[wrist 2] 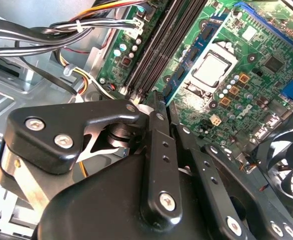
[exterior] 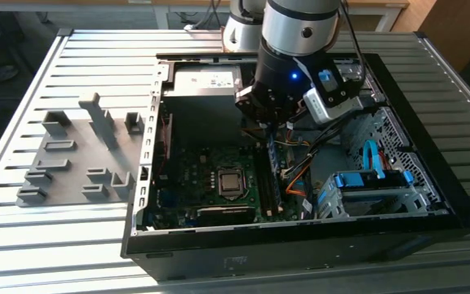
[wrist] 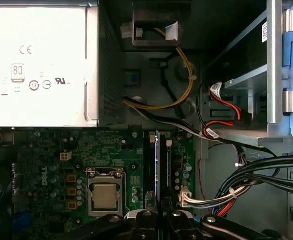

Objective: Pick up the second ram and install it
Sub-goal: 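Insert the second ram into the second slot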

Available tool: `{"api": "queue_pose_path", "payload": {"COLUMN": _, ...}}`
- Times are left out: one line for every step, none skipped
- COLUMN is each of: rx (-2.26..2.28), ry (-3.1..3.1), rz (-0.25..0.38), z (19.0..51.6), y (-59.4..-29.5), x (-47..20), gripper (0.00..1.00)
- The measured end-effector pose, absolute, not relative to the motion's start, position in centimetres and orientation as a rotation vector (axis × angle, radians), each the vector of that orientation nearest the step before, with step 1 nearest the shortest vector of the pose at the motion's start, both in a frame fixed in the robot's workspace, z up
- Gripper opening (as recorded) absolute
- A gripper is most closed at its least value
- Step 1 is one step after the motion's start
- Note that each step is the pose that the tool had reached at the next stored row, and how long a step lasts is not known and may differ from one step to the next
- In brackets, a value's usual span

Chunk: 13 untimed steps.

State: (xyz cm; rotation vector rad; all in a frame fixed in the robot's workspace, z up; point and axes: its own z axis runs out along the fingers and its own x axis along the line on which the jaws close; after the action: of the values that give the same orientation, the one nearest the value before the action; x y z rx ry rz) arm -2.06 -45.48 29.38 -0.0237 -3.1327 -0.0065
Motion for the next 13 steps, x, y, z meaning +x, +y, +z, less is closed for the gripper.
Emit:
{"api": "queue_pose_path", "payload": {"rx": -0.024, "ry": -3.131, "rz": -0.006, "z": 29.3, "y": -45.5, "x": -2.0, "gripper": 0.14}}
{"api": "queue_pose_path", "payload": {"rx": -0.024, "ry": -3.128, "rz": -0.006, "z": 29.1, "y": -45.5, "x": -1.9, "gripper": 0.14}}
{"api": "queue_pose_path", "payload": {"rx": -0.024, "ry": -3.126, "rz": -0.006, "z": 29.0, "y": -45.5, "x": -1.9, "gripper": 0.14}}
{"api": "queue_pose_path", "payload": {"rx": -0.024, "ry": -3.125, "rz": -0.006, "z": 28.8, "y": -45.5, "x": -1.9, "gripper": 0.14}}
{"api": "queue_pose_path", "payload": {"rx": -0.024, "ry": -3.124, "rz": -0.006, "z": 28.7, "y": -45.5, "x": -1.9, "gripper": 0.14}}
{"api": "queue_pose_path", "payload": {"rx": -0.024, "ry": -3.122, "rz": -0.006, "z": 28.5, "y": -45.5, "x": -1.9, "gripper": 0.14}}
{"api": "queue_pose_path", "payload": {"rx": -0.024, "ry": -3.121, "rz": -0.006, "z": 28.3, "y": -45.5, "x": -1.9, "gripper": 0.14}}
{"api": "queue_pose_path", "payload": {"rx": -0.025, "ry": -3.121, "rz": -0.006, "z": 28.2, "y": -45.5, "x": -1.9, "gripper": 0.14}}
{"api": "queue_pose_path", "payload": {"rx": -0.027, "ry": -3.12, "rz": -0.006, "z": 28.0, "y": -45.5, "x": -1.9, "gripper": 0.14}}
{"api": "queue_pose_path", "payload": {"rx": -0.028, "ry": -3.12, "rz": -0.006, "z": 27.8, "y": -45.5, "x": -1.9, "gripper": 0.14}}
{"api": "queue_pose_path", "payload": {"rx": -0.029, "ry": -3.12, "rz": -0.006, "z": 27.7, "y": -45.5, "x": -1.9, "gripper": 0.14}}
{"api": "queue_pose_path", "payload": {"rx": -0.03, "ry": -3.12, "rz": -0.006, "z": 27.5, "y": -45.5, "x": -1.9, "gripper": 0.14}}
{"api": "queue_pose_path", "payload": {"rx": -0.031, "ry": -3.12, "rz": -0.006, "z": 27.4, "y": -45.5, "x": -1.9, "gripper": 0.14}}
